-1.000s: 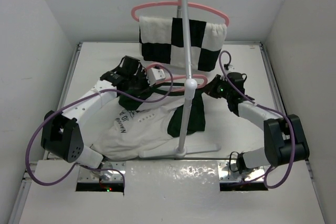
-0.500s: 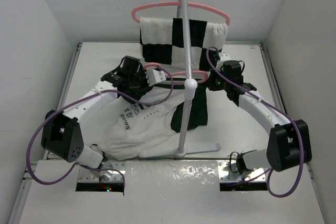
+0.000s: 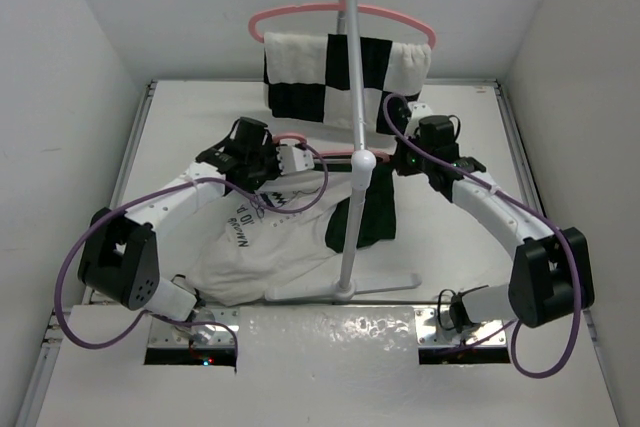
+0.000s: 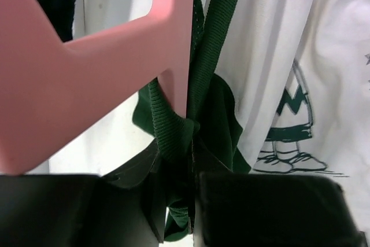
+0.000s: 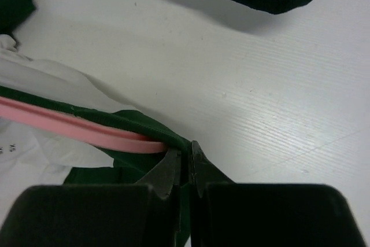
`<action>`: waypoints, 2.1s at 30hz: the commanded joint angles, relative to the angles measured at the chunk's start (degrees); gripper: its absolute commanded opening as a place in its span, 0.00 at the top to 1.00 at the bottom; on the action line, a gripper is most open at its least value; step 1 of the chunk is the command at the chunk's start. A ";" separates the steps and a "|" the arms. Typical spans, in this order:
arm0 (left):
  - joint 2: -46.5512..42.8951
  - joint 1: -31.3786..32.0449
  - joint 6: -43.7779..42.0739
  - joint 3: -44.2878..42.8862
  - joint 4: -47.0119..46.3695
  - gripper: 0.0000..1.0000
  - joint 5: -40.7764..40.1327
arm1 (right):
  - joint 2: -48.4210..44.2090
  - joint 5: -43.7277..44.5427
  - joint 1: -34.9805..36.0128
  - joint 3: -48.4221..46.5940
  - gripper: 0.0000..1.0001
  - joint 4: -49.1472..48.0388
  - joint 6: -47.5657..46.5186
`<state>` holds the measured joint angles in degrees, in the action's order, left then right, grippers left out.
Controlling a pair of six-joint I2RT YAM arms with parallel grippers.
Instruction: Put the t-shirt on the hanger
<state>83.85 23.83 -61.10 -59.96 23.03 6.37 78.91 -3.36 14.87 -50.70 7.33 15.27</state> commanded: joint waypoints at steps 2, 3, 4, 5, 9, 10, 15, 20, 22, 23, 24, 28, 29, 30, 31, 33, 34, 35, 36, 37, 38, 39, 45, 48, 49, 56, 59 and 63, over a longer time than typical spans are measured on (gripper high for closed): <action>0.35 -3.09 -6.12 4.67 5.11 1.00 -20.08 | -1.05 21.35 2.33 -6.95 1.00 3.21 -11.03; 0.26 -3.09 -7.18 5.81 2.75 1.00 -20.43 | -0.26 25.20 3.92 -7.74 1.00 4.08 -14.44; 0.34 -3.01 -8.32 6.87 1.94 1.00 -20.43 | 0.53 26.63 5.24 -9.23 1.00 5.66 -14.91; 1.13 -2.74 -8.77 6.88 1.67 1.00 -20.78 | 2.02 27.60 7.43 -9.59 1.00 6.11 -17.61; 2.98 -1.43 -6.32 1.27 6.40 1.00 -15.62 | 3.18 23.42 9.03 -9.42 1.00 6.12 -17.02; 3.07 -1.25 -3.53 -2.92 7.90 1.00 -13.25 | 3.09 15.39 9.21 -8.64 1.00 3.85 -17.02; 2.11 2.61 -2.35 -10.78 14.94 1.00 -1.63 | 2.21 3.62 13.60 -9.14 1.00 -2.67 -23.96; 0.35 3.85 -10.34 -9.21 20.55 1.00 -0.48 | -2.00 -1.45 13.87 -8.81 1.00 -6.37 -29.04; 0.43 3.85 -12.46 -10.60 22.58 1.00 0.74 | -2.45 -6.02 13.87 -10.11 1.00 -3.74 -30.38; 0.52 4.02 -12.72 -11.39 23.89 1.00 1.97 | -2.45 -10.40 13.87 -10.82 1.00 -2.42 -31.17; 0.69 4.37 -12.81 -12.53 24.08 1.00 1.98 | -2.54 -11.92 13.87 -11.78 1.00 0.63 -31.52; 1.49 5.17 -12.03 -15.96 23.38 1.00 0.49 | -2.63 -19.74 13.78 -16.88 1.00 9.34 -35.56; 1.49 5.08 -11.85 -16.76 23.73 1.00 0.83 | -1.41 -21.67 13.78 -17.59 0.90 11.98 -38.27; 1.49 5.17 -11.41 -18.07 23.91 1.00 1.27 | -0.79 -23.09 13.78 -18.90 0.67 17.57 -39.86; 1.49 5.17 -11.32 -18.78 24.43 1.00 1.80 | -0.08 -22.75 13.69 -19.70 0.42 20.06 -41.09; 1.31 5.17 -11.23 -20.10 26.27 1.00 3.73 | -0.68 -21.78 12.99 -19.79 0.25 20.19 -40.06; 0.79 5.17 -11.23 -20.36 26.80 1.00 4.43 | -1.65 -24.31 11.77 -18.83 0.23 18.00 -39.36; 0.44 5.17 -11.23 -20.45 27.50 1.00 5.74 | -2.79 -26.07 11.41 -17.69 0.20 15.46 -38.83; -0.18 5.08 -11.41 -20.37 27.68 1.00 6.28 | -4.89 -28.44 11.49 -15.42 0.19 10.04 -38.82; -0.36 5.26 -11.32 -20.19 27.77 1.00 6.89 | -5.35 -30.03 11.49 -14.96 0.19 8.07 -38.91; -0.45 5.17 -11.15 -20.54 27.95 1.00 7.25 | -5.44 -31.26 11.49 -14.96 0.28 6.92 -38.47; -0.36 5.26 -10.88 -20.80 28.04 1.00 7.43 | -4.39 -32.49 11.58 -16.35 0.33 6.21 -37.86; -0.27 5.17 -9.39 -22.74 29.36 1.00 11.47 | 1.94 -43.31 11.58 -18.47 0.43 9.45 -35.65; -0.45 4.82 -8.86 -22.83 30.14 1.00 12.96 | 4.22 -44.20 11.58 -16.99 0.34 7.97 -36.10; -0.45 4.73 -8.86 -22.92 30.58 1.00 14.01 | 5.71 -44.19 11.58 -16.89 0.32 7.18 -35.84; -0.27 4.55 -6.84 -24.58 30.67 1.00 17.70 | 12.58 -41.39 11.67 -18.75 0.27 3.14 -33.29; -0.27 4.47 -5.79 -25.02 30.50 1.00 18.94 | 13.98 -41.56 12.02 -17.25 0.28 1.63 -32.41; 0.08 2.37 -3.85 -25.55 30.24 1.00 22.18 | 13.37 -40.24 12.28 -13.47 0.46 -3.27 -29.96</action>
<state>86.13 27.44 -66.65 -82.19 55.55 21.74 92.92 -43.92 26.55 -66.46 10.48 -17.37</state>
